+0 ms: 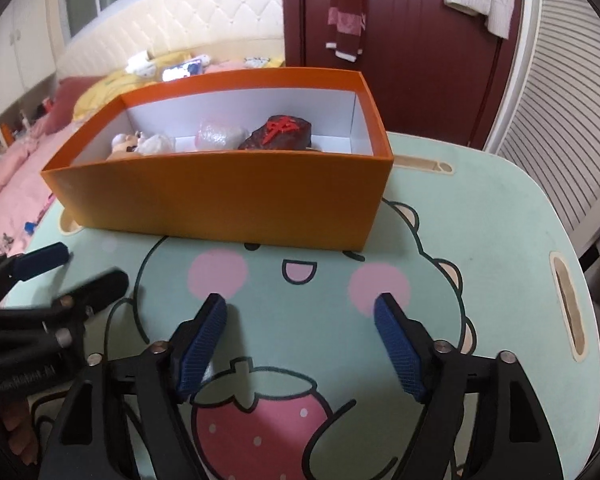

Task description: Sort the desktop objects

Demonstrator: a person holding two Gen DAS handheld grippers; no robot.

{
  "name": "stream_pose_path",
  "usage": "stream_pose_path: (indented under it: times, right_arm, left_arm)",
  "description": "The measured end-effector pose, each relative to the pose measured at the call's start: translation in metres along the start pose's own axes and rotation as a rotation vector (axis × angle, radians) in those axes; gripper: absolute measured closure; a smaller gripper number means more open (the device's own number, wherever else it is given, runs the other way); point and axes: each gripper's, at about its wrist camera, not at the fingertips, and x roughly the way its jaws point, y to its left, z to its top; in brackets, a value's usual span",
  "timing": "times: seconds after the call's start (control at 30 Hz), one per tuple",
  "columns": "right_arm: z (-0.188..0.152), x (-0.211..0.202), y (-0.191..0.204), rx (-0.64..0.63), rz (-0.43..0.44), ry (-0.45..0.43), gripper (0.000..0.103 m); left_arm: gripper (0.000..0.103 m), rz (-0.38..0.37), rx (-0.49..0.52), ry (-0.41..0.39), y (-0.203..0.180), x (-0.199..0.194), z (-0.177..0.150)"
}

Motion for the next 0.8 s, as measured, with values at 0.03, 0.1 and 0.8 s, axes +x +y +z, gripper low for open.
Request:
stream_pose_path:
  times: [0.03, 0.1, 0.8]
  right_arm:
    - [0.0, 0.001, -0.003, 0.016, -0.009, -0.002, 0.017]
    - [0.0, 0.003, -0.008, 0.047, -0.027, -0.005, 0.01]
    - [-0.009, 0.004, -0.013, 0.061, -0.042, -0.008, 0.0]
  left_arm:
    - [0.01, 0.012, -0.006, 0.005, 0.001, 0.001, 0.001]
    - [0.0, 0.032, -0.025, 0.017, 0.004, 0.004, 0.002]
    - [0.0, 0.053, -0.061, 0.004, 0.011, 0.009, 0.0]
